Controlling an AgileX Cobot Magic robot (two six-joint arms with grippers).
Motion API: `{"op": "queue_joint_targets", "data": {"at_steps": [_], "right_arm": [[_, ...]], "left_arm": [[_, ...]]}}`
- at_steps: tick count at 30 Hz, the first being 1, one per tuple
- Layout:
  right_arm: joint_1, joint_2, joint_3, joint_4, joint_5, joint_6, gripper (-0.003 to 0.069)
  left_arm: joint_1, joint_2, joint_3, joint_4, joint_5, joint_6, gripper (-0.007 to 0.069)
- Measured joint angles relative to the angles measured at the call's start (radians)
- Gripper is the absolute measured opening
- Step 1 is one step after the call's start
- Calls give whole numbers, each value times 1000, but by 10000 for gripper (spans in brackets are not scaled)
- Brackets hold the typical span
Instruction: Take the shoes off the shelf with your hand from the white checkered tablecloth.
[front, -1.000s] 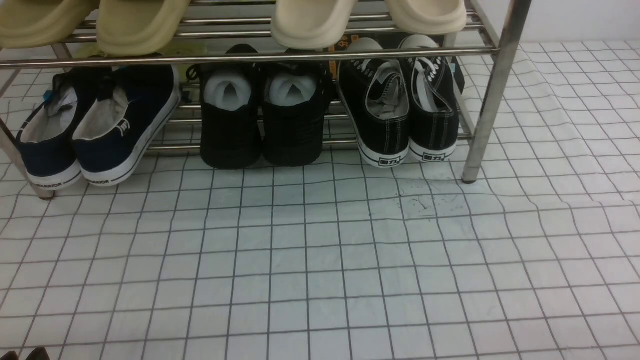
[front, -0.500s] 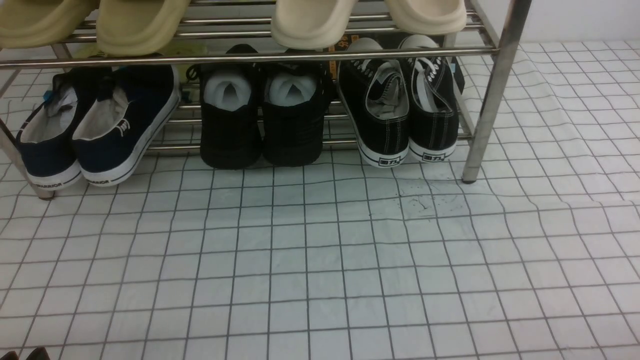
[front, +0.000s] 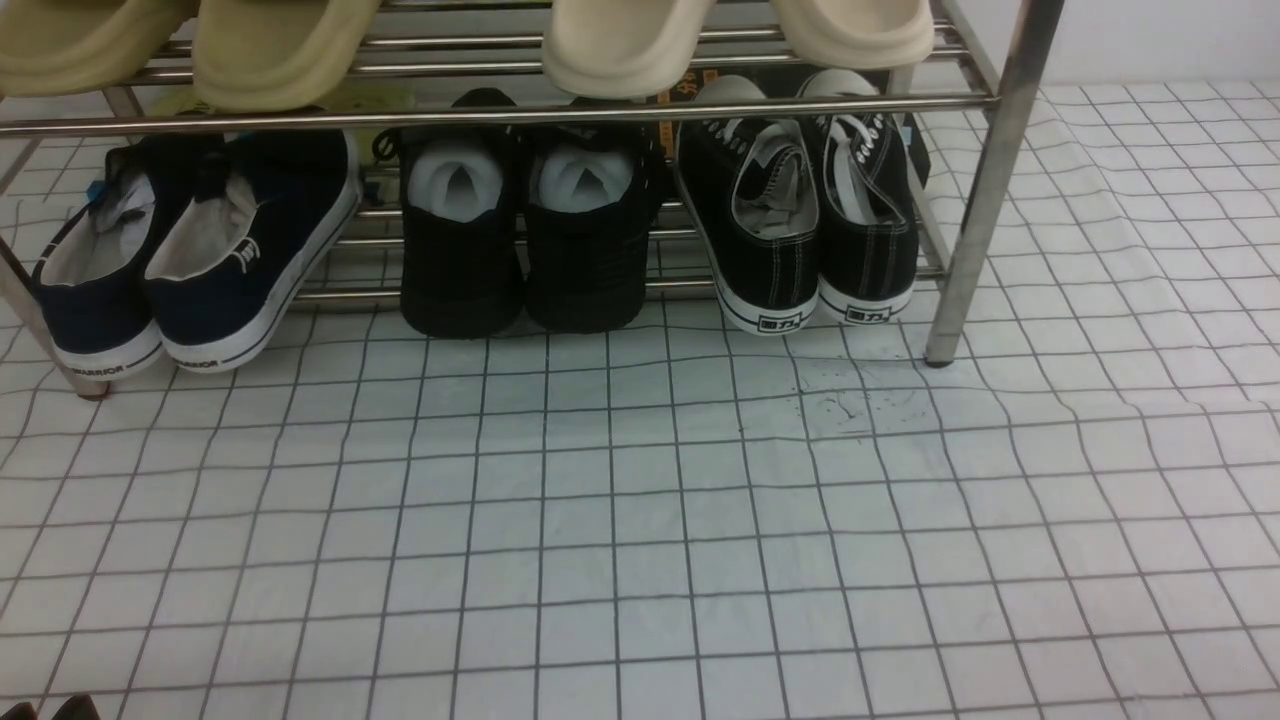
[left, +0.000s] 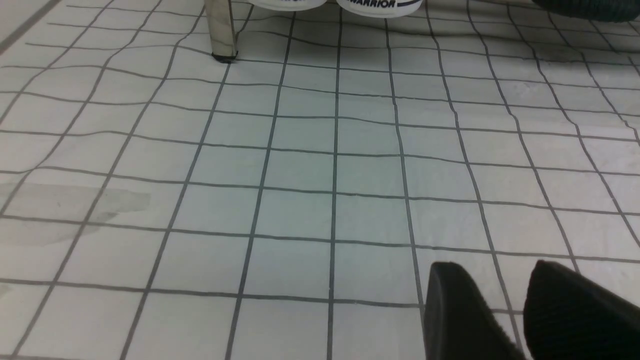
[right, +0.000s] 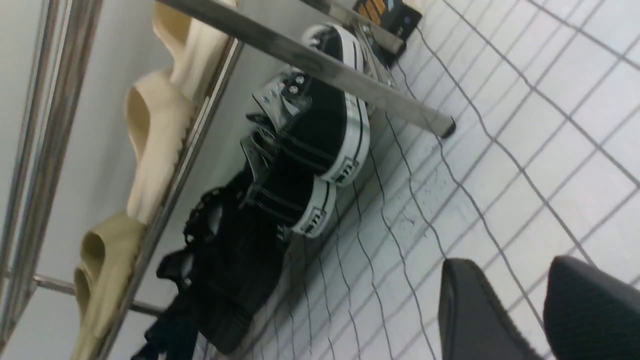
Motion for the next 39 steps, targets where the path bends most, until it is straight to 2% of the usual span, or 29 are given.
{"op": "queue_joint_targets", "data": {"at_steps": [5,7,9,12,13,14,15,18,21,24,26,32,36,39], "right_arm": [[0,0,-16,1,-155,-17,186],[0,36,-111,-46,-157,-123,77],[0,93,-197,-88,-111,-210,17],[0,230,-346,-164,42,-342,-7],[0,349,-448,-224,198,-404,-3],[0,382,-473,-240,241,-413,-2],[0,501,-555,-291,400,-429,0],[0,762,-697,-348,696,-429,1],[0,957,-785,-312,819,-491,6],[31,1123,-869,-208,852,-625,15],[68,1194,-916,-174,853,-657,18],[207,1331,-1109,-213,822,-587,27],[354,1475,-1310,-337,832,-471,58],[448,1596,-1454,-447,841,-397,115]], "left_arm": [[0,0,0,0,0,0,240],[0,0,0,0,0,0,240],[0,0,0,0,0,0,240],[0,0,0,0,0,0,240],[0,0,0,0,0,0,240],[0,0,0,0,0,0,240],[0,0,0,0,0,0,240],[0,0,0,0,0,0,240],[0,0,0,0,0,0,240],[0,0,0,0,0,0,240],[0,0,0,0,0,0,240],[0,0,0,0,0,0,240],[0,0,0,0,0,0,240],[0,0,0,0,0,0,240]]}}
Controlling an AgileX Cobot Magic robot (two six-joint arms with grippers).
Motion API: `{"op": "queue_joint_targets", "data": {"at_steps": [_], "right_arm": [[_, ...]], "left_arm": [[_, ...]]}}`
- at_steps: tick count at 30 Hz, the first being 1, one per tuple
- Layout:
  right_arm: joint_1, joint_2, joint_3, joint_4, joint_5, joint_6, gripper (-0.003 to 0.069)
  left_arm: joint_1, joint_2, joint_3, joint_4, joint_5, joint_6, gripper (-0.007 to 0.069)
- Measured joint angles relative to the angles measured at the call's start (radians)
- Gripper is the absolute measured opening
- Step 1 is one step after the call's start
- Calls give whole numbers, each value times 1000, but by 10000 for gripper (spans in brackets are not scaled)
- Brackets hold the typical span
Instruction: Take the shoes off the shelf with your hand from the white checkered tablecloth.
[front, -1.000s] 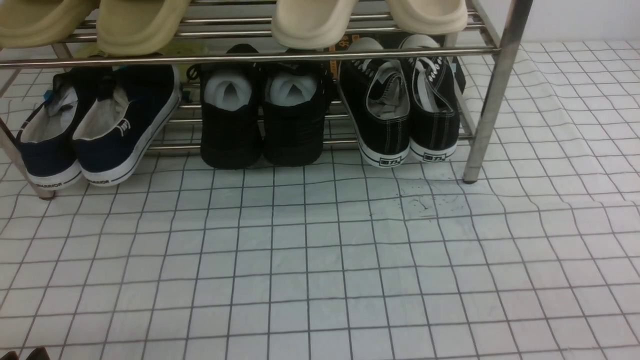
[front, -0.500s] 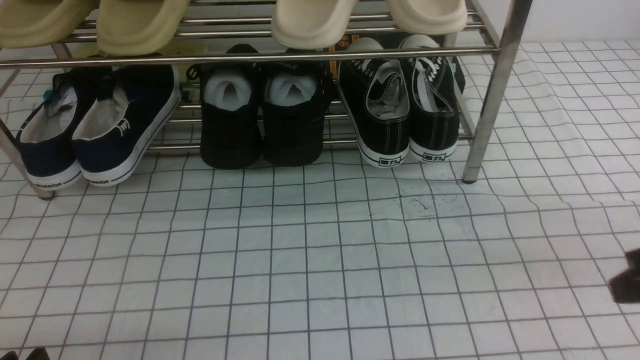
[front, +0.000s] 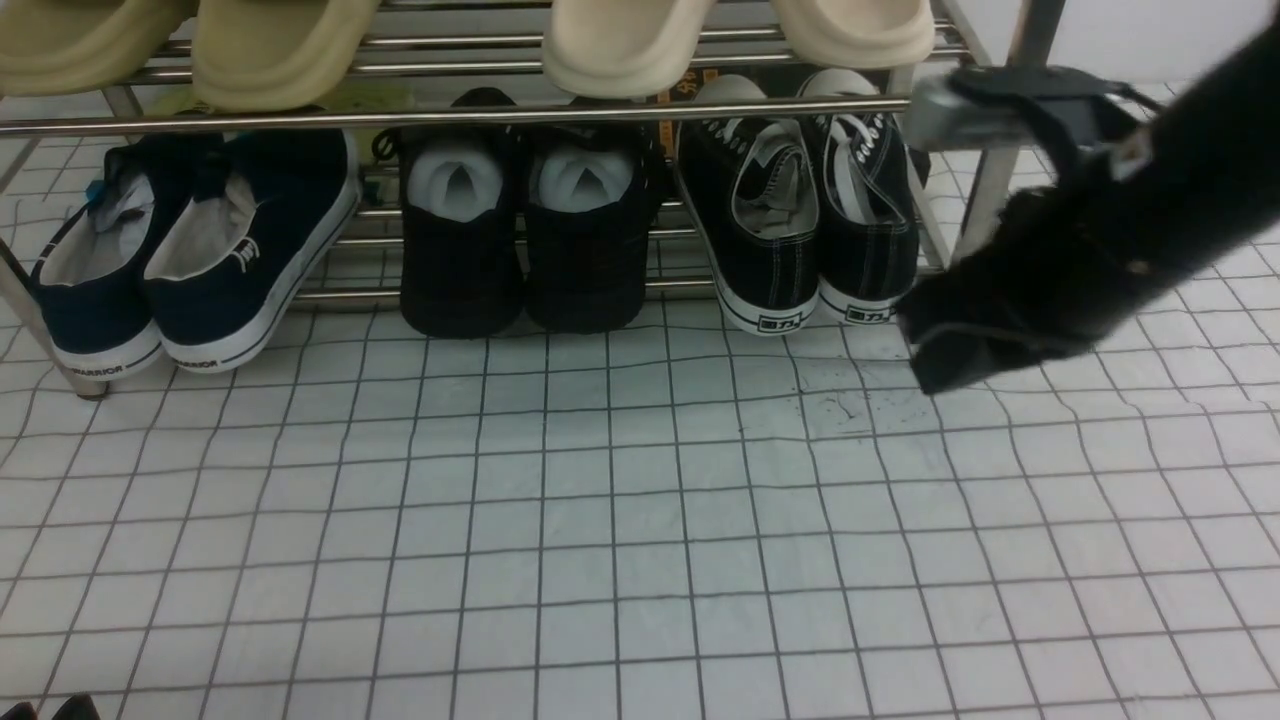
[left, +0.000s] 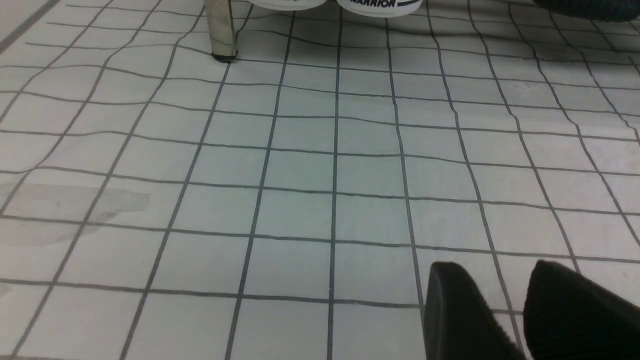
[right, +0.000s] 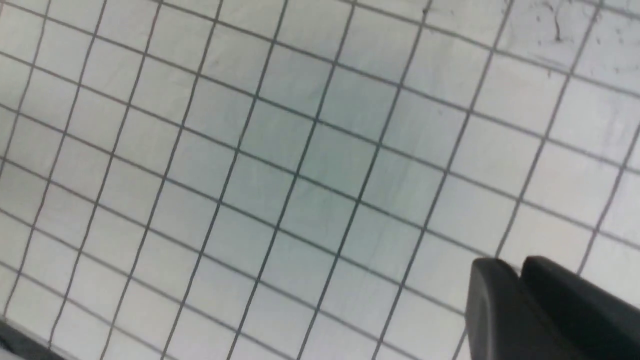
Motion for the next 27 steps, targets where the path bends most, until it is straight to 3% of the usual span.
{"op": "queue_joint_targets", "data": {"at_steps": [8,13,22,26,27], "right_arm": [[101,281,-360,-258,-9,131,337],[100,389,-474,-345,-86,132,391],[100,512,-491,-447,-210,135,388],[100,542,-491,-458,-233,135,314],[100,550,-492,-469,-239,135,255]], "left_arm": [[0,0,0,0,0,0,240],[0,0,0,0,0,0,240],[0,0,0,0,0,0,240],[0,-1,0,0,0,0,240],[0,-1,0,0,0,0,240]]}}
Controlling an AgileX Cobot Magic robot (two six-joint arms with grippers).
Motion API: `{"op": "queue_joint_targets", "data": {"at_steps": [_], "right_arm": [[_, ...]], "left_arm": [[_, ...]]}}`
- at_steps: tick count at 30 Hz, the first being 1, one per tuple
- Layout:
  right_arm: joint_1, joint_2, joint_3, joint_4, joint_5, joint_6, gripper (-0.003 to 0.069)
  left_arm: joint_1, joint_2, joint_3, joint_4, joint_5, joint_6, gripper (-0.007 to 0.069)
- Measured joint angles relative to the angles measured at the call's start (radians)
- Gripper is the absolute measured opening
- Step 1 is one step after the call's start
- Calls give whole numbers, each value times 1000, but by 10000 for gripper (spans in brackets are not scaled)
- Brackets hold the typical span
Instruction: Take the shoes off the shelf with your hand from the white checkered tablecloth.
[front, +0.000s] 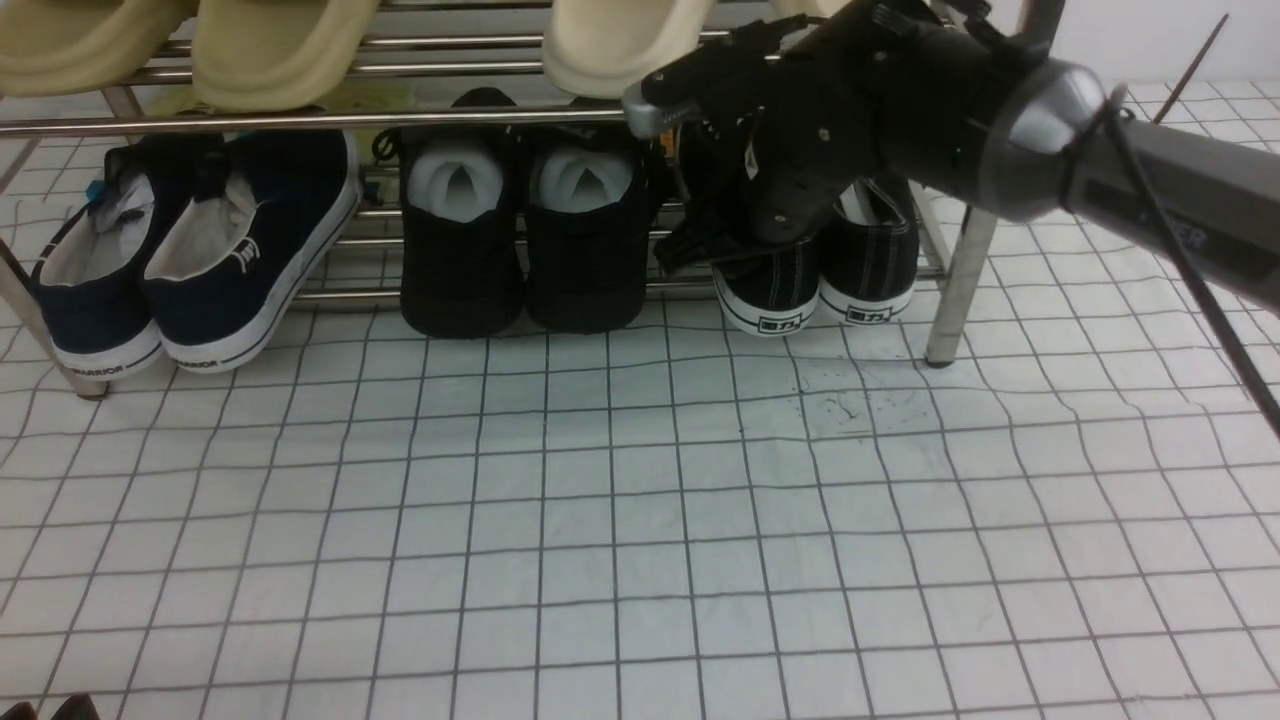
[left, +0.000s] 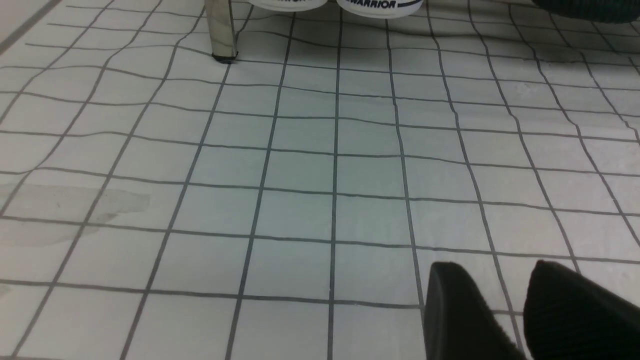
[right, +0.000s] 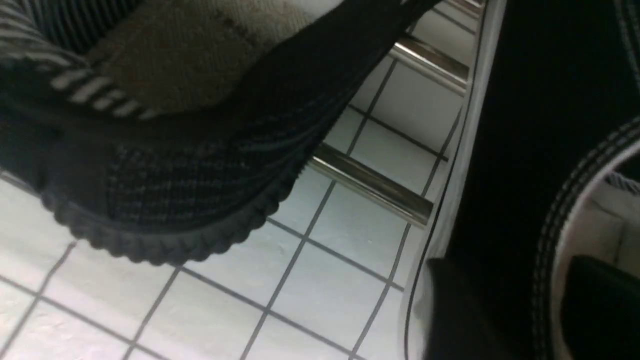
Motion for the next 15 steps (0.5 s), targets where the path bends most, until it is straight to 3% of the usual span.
{"op": "queue_joint_targets", "data": {"at_steps": [1,3,5,15], "right_arm": [[0,1,0,0,-1,0,255],[0,2,-1,1,-3,0,111],[0,2,-8,8,2,1,18],[50,-105,-62,35,264,4,0]], "left_arm": [[0,0,0,0,0,0,240],[0,0,0,0,0,0,240],[0,0,0,0,0,0,240],[0,0,0,0,0,0,240]]}}
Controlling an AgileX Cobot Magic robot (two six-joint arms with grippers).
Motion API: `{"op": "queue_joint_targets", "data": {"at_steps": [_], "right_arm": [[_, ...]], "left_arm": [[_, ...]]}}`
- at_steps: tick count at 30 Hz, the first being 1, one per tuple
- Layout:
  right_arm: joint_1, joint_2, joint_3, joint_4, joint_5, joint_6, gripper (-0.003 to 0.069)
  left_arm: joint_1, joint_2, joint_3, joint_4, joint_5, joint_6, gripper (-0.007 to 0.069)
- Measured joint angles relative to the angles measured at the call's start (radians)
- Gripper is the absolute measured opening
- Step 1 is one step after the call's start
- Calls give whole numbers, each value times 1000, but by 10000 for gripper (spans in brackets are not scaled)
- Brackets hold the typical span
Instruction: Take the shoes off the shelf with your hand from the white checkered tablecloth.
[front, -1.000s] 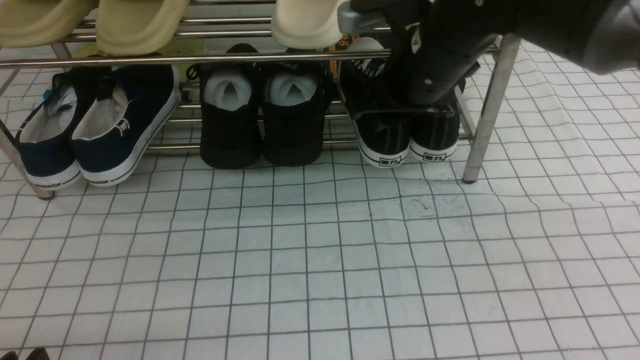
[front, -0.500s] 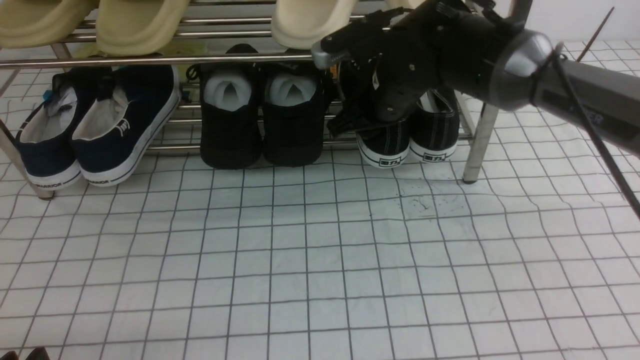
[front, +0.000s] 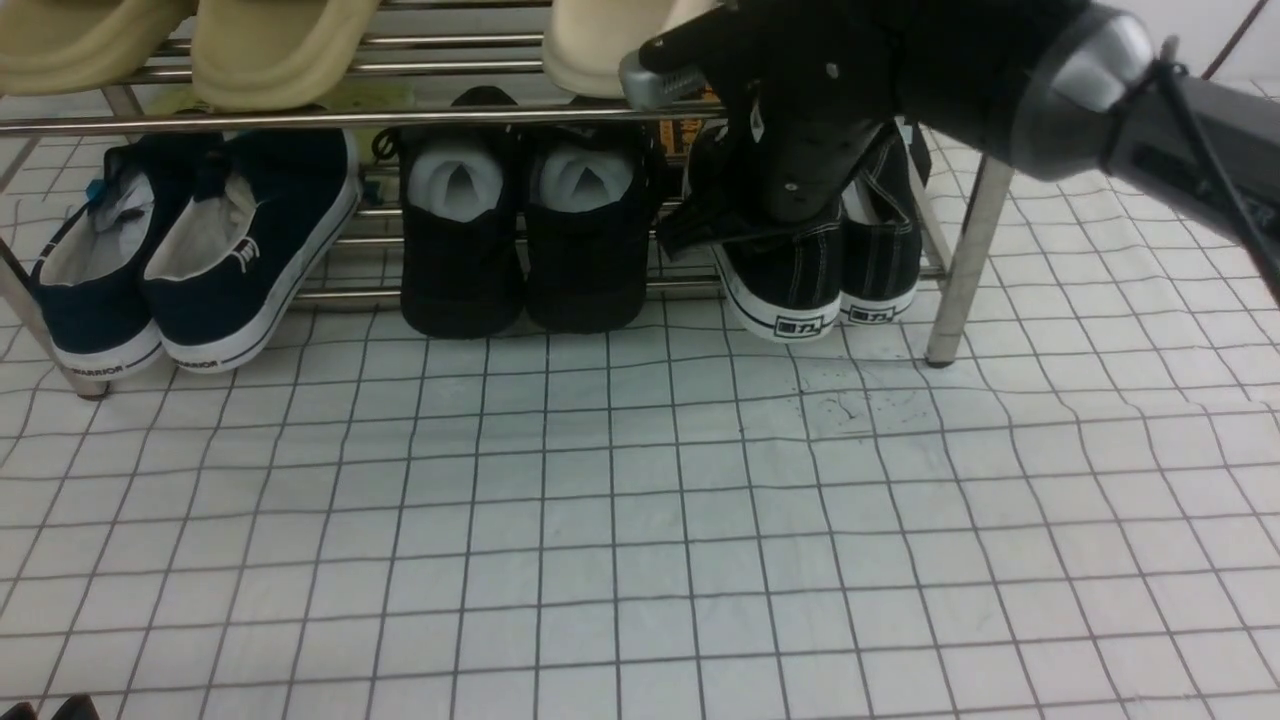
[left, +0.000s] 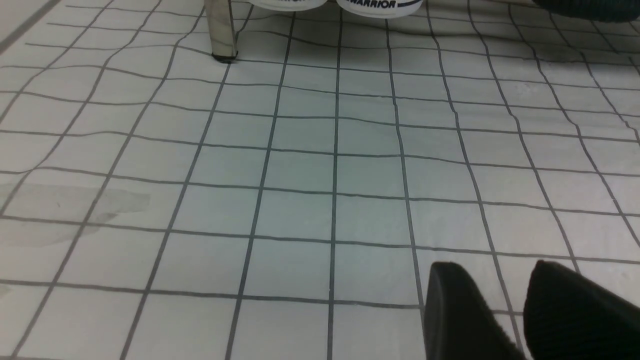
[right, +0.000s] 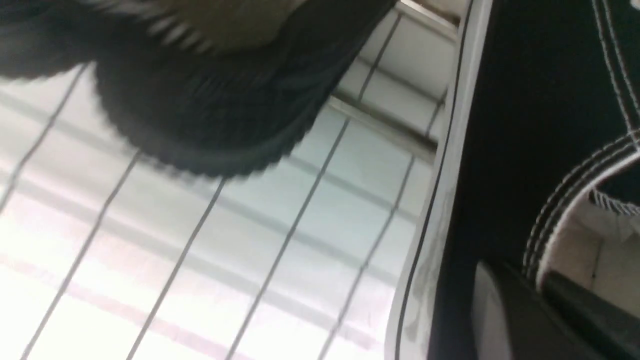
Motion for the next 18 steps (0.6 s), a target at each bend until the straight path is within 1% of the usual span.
{"op": "queue_joint_targets", "data": {"at_steps": [5,7,12,14,18], "right_arm": [[59,-72,-4,-12,140,0,3],[98,-101,-5,-32,192,0,3],[171,-184,17,-36,209,28,4],[180,-201,30,-35,209,43,5],[190,-297,126,-22,209,98,6]], "left_arm": [[0,0,0,0,0,0,240],[0,0,0,0,0,0,240],[0,0,0,0,0,0,240],[0,0,0,0,0,0,240],[0,0,0,0,0,0,240]]}}
